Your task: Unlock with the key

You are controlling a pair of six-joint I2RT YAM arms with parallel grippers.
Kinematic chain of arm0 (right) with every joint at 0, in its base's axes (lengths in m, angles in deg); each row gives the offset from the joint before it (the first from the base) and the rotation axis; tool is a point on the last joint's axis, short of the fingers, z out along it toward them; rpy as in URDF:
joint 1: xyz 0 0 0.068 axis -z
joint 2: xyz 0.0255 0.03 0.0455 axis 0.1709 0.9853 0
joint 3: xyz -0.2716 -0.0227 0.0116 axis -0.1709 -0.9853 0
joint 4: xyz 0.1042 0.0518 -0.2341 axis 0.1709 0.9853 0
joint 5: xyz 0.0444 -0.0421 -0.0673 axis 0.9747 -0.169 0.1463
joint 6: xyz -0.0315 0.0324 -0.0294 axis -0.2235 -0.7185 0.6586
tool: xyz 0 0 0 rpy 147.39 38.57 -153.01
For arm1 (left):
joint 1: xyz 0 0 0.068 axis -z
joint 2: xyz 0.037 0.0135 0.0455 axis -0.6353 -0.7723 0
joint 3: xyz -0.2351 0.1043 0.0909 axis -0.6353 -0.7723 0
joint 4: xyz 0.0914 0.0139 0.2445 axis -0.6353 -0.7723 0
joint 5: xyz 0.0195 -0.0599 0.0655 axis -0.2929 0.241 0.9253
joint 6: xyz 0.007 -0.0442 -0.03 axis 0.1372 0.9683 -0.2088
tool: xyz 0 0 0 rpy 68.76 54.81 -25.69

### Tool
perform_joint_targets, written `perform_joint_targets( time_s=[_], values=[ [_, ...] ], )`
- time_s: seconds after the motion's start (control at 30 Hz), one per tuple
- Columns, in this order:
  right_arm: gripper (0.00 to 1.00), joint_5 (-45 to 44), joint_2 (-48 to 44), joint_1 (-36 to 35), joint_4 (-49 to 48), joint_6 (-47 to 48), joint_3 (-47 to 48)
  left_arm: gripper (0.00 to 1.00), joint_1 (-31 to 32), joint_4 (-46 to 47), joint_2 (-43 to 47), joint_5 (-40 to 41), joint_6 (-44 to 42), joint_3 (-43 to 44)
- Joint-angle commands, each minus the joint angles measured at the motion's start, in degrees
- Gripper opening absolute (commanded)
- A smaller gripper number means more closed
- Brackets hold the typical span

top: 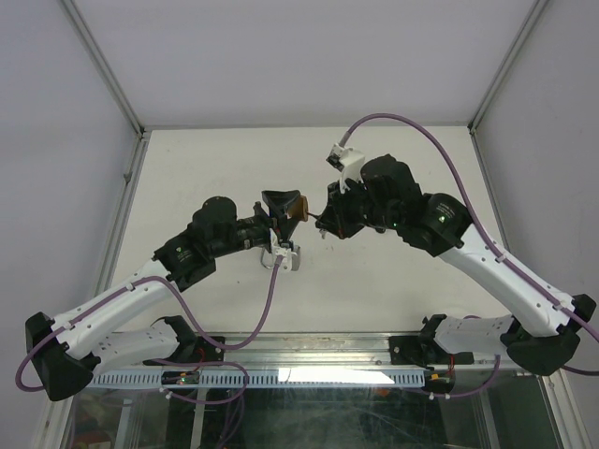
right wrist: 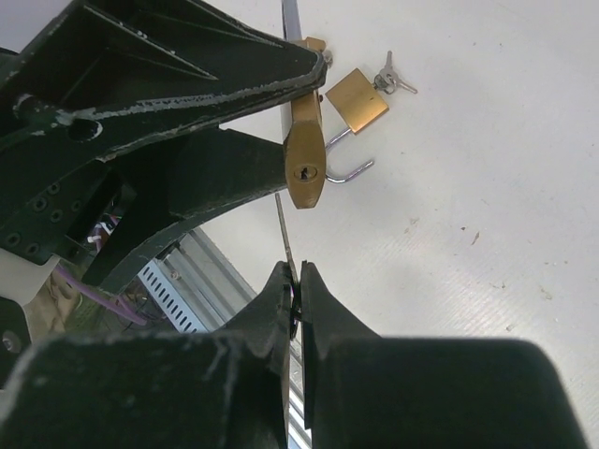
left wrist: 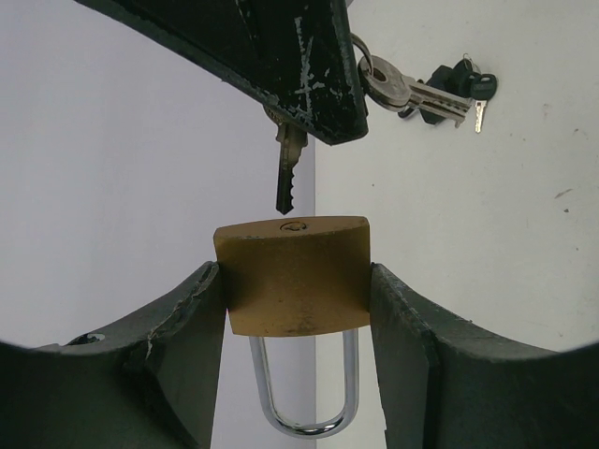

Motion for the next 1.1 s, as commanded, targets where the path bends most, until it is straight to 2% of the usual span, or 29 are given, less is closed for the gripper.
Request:
perform_joint_targets(
  time_s=[0.0, 0.3, 1.07],
  values=[
    [0.00, -1.37, 0.32, -0.17, -3.60, 1.10, 1.89, 0.00, -0.30, 7.69, 0.73, -1.78, -0.54, 3.91],
    [0.00, -3.70, 0.00, -0.17, -4.02, 1.51, 1.28, 0.00, -0.07, 7.54, 0.81, -1.67, 0.49, 3.87],
    [0.00, -3.01, 0.84, -0.18, -3.92, 1.66, -0.54, 0.00, 0.31, 7.89, 0.77, -1.52, 0.62, 3.90]
  ],
)
